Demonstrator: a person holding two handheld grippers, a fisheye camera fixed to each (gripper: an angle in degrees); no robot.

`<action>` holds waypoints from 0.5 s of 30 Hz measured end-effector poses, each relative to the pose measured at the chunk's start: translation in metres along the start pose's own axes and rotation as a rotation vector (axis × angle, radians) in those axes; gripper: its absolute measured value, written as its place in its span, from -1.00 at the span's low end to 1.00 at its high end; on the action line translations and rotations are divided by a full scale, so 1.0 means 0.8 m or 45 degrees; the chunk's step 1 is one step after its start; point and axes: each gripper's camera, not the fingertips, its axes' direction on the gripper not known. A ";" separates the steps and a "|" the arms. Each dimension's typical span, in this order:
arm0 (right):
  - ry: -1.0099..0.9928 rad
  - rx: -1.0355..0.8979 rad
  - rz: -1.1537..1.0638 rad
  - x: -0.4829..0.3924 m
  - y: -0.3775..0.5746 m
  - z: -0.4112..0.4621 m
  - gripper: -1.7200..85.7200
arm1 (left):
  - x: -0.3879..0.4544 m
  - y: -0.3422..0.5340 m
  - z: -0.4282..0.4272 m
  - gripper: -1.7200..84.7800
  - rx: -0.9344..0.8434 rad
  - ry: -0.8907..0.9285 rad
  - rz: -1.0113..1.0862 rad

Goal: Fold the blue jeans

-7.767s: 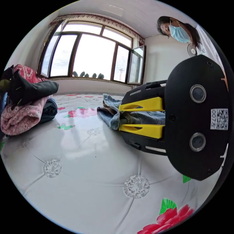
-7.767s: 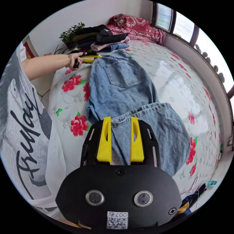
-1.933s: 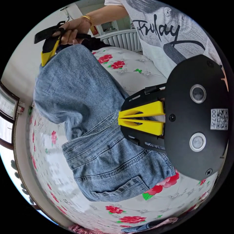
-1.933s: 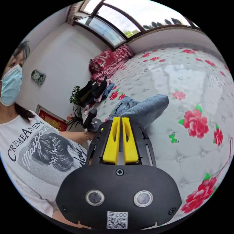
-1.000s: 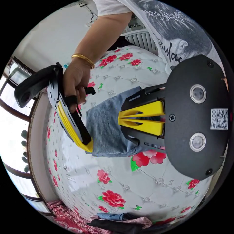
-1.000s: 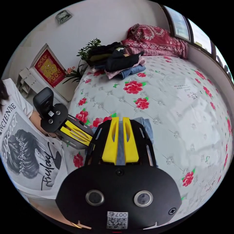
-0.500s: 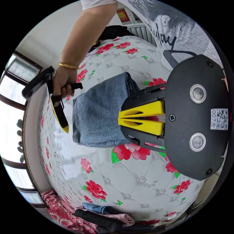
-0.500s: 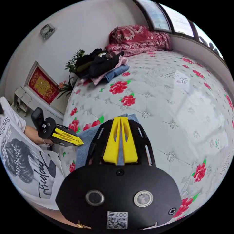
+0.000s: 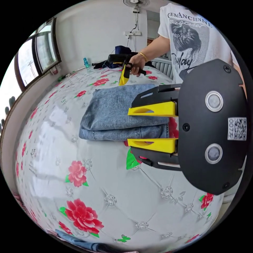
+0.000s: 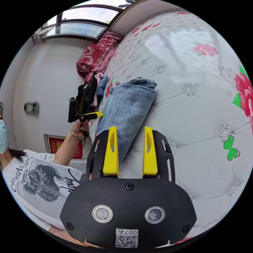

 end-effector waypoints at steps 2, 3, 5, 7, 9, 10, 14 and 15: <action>-0.041 -0.044 0.004 0.006 -0.008 0.018 -0.68 | 0.009 -0.026 0.011 -0.69 -0.083 -0.047 0.003; -0.059 -0.048 0.003 0.007 -0.010 0.022 -0.68 | 0.011 -0.032 0.014 -0.69 -0.102 -0.056 0.005; -0.078 -0.073 0.037 0.008 -0.020 0.039 -0.70 | 0.015 -0.054 0.024 -0.70 -0.169 -0.063 -0.012; -0.005 -0.100 0.017 0.001 -0.026 0.044 -0.72 | 0.018 -0.066 0.024 -0.71 -0.201 -0.060 -0.012; 0.033 -0.111 -0.022 -0.009 -0.029 0.043 -0.75 | 0.019 -0.076 0.019 -0.76 -0.221 -0.029 -0.036; 0.058 -0.102 -0.055 -0.018 -0.029 0.041 -0.77 | 0.023 -0.079 0.013 -0.80 -0.211 -0.017 -0.042; 0.155 -0.085 -0.186 -0.064 -0.023 0.033 -0.80 | 0.060 -0.066 -0.009 -0.85 -0.138 -0.079 -0.030; 0.165 -0.082 -0.205 -0.070 -0.021 0.031 -0.80 | 0.067 -0.062 -0.012 -0.85 -0.131 -0.093 -0.028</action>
